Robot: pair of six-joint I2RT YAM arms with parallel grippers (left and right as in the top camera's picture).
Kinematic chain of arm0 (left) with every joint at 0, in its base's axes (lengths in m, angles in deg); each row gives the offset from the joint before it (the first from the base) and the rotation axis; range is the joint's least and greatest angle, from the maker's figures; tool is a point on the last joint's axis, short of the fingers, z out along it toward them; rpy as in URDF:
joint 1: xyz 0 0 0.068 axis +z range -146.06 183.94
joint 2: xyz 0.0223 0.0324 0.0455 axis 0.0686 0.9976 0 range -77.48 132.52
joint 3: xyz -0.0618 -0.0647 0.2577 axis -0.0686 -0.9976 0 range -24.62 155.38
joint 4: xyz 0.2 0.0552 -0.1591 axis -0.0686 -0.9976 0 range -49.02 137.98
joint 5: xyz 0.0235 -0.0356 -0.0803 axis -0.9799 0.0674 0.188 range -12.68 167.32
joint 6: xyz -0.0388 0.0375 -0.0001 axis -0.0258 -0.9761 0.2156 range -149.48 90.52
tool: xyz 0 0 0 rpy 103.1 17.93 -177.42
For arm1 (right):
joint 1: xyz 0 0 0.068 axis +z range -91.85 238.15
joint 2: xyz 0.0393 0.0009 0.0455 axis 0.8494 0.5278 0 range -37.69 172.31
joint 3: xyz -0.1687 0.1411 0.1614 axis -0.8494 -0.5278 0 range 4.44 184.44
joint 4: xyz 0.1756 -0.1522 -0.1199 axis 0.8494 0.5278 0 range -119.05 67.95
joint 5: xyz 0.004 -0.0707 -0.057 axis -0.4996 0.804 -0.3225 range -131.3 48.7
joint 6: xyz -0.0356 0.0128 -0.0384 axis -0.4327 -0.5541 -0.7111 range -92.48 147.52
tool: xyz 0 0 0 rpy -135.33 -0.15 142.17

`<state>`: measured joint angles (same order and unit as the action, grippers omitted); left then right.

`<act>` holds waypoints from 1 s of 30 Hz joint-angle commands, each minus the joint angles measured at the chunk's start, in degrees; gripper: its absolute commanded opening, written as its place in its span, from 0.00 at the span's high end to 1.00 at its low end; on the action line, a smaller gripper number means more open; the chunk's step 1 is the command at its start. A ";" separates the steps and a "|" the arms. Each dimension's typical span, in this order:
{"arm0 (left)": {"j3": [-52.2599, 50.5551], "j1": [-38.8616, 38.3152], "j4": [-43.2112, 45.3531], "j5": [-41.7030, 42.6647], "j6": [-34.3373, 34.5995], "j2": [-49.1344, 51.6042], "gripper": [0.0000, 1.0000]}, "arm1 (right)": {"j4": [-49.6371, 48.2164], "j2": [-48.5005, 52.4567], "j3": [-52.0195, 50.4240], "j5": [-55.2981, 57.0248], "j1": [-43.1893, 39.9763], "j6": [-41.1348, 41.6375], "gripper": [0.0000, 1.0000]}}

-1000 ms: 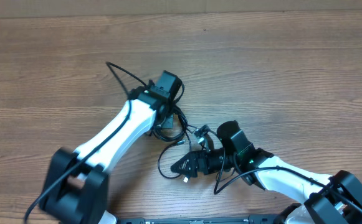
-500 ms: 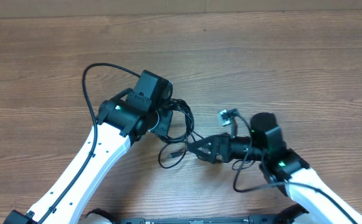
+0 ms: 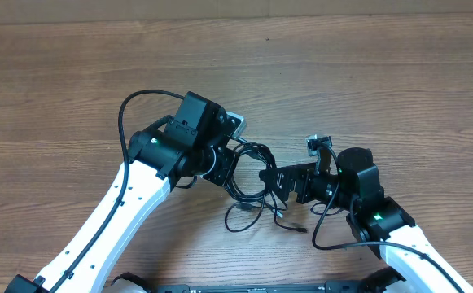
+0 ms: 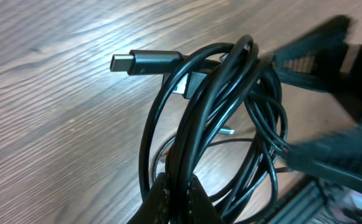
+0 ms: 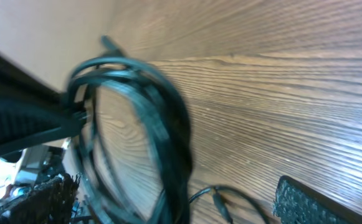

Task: Untangle cables

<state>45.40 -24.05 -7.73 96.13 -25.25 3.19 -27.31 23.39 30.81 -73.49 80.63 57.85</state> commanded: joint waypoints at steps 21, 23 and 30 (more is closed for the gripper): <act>0.87 0.22 3.63 5.99 -1.20 -0.33 0.96 | -2.58 2.12 1.40 -6.54 -0.37 -0.81 0.96; 0.87 0.22 3.96 5.57 -1.18 -0.33 0.96 | -1.95 2.12 1.40 -6.82 -0.37 -0.81 0.96; 0.85 0.22 3.91 -0.11 2.60 -0.31 0.71 | -1.84 2.12 1.40 -8.46 -0.37 -0.59 0.96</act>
<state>45.40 -24.10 -4.34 99.41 -25.01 3.19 -29.04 25.48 30.92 -79.76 80.28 57.50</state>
